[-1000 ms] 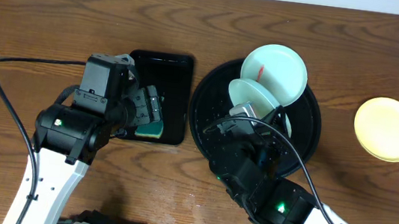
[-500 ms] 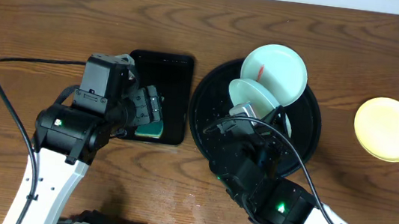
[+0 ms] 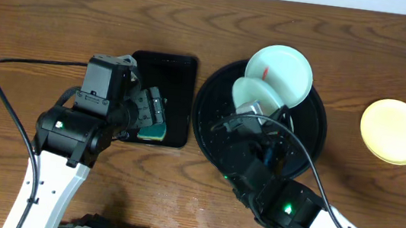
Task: Clean dirty plates on tray and stack at the side
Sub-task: 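Lift the scrubbed pale green plate off the round tray with right gripper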
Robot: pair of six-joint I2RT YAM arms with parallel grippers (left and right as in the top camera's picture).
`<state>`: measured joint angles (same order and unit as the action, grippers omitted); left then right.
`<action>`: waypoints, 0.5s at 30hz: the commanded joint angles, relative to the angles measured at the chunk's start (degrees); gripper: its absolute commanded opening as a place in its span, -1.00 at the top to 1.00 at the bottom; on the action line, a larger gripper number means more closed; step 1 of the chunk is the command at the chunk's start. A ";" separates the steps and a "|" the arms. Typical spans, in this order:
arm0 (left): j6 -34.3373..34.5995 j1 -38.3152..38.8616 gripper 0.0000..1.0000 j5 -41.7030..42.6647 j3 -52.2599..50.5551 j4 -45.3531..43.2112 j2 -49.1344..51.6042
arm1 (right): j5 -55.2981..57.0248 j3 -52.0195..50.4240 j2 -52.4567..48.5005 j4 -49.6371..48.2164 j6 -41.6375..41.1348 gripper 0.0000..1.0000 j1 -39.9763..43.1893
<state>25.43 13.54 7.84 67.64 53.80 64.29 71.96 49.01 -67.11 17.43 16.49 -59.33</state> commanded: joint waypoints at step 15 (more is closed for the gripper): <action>-0.57 -0.31 -0.69 0.52 1.01 0.15 0.07 | 2.43 0.90 0.37 1.05 -5.97 0.98 1.81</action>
<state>25.43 13.54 7.86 67.64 53.80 64.29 72.07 49.06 -67.11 18.96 16.69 -58.61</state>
